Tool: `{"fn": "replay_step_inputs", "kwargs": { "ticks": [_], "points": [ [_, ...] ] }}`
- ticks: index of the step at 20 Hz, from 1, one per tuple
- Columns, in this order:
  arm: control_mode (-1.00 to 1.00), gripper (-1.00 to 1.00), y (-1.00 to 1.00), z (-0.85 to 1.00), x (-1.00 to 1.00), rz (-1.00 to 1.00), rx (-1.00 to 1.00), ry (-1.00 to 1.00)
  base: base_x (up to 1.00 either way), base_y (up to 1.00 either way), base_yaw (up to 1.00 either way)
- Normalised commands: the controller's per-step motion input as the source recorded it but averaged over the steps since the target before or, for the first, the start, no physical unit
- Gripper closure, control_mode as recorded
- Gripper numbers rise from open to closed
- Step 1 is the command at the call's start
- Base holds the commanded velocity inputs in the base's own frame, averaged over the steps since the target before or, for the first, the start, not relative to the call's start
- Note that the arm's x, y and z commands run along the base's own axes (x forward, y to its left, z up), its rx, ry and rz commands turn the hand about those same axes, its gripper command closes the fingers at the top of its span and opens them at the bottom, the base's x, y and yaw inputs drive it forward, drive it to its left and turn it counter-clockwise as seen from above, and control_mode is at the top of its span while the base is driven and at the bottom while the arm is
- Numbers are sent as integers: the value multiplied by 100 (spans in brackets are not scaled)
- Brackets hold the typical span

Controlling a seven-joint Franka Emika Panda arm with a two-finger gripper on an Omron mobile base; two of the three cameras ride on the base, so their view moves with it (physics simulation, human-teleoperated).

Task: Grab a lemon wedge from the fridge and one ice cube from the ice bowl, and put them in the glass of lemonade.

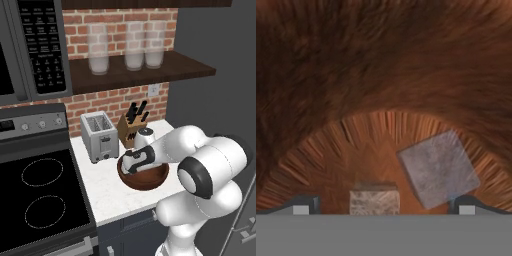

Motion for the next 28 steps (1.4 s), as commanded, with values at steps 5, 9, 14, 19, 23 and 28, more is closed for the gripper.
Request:
{"fn": "replay_step_inputs", "kwargs": {
  "ticks": [5, 9, 14, 19, 23, 28],
  "points": [
    [-100, -100, 1, -6, 0, 0, 0, 0, 0, 0, 0],
    [-100, -100, 3, -1, 0, 0, 0, 0, 0, 0, 0],
    [-100, -100, 0, -5, -10, 0, 0, 0, 0, 0, 0],
    [-100, -100, 1, 0, -21, 0, 0, -2, 0, 0, 0],
    [-100, -100, 2, 0, 1, 0, 0, -1, 0, 0, 0],
    [-100, -100, 0, 0, 1, 0, 0, 0, 0, 0, 0]
  ]
}}
